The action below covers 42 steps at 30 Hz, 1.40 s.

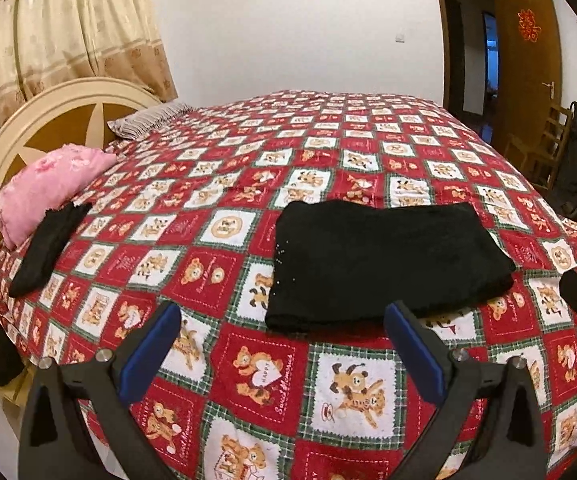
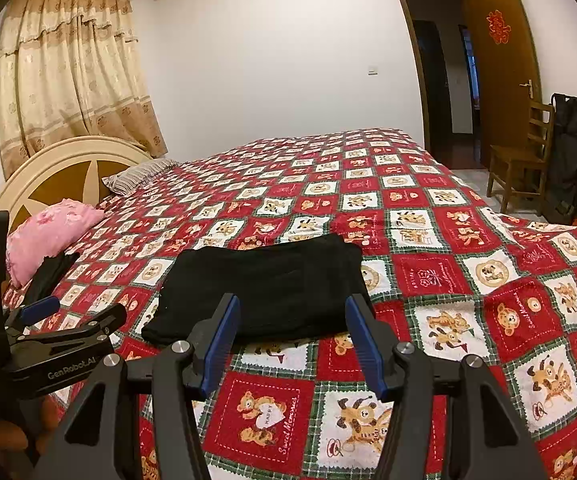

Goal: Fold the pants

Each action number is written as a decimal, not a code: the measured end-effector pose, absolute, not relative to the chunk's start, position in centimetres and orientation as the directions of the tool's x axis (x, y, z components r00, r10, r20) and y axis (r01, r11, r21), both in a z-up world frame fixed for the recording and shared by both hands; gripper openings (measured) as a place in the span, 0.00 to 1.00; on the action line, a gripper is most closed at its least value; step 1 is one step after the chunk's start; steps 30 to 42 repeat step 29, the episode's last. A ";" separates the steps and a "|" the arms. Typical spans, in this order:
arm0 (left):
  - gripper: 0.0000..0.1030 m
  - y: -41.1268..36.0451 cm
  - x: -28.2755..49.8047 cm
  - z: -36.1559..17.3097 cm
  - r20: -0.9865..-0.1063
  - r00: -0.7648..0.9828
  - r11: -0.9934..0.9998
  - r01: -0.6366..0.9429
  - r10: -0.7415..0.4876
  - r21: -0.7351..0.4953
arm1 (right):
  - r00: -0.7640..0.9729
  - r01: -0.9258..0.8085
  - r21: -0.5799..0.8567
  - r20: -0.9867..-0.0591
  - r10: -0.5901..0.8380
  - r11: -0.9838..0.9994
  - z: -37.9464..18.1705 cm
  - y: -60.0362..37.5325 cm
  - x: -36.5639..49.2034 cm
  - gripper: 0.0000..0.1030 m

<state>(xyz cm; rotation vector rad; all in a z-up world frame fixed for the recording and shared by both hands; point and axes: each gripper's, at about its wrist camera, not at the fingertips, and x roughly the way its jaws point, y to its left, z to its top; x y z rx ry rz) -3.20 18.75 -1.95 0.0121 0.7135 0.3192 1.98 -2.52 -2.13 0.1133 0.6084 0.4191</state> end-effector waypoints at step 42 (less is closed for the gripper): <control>1.00 16.6 -2.8 -1.3 -0.604 0.750 0.963 -0.234 0.268 0.136 | 0.790 -0.279 0.231 -0.496 0.360 0.932 -1.5 -4.3 1.8 0.55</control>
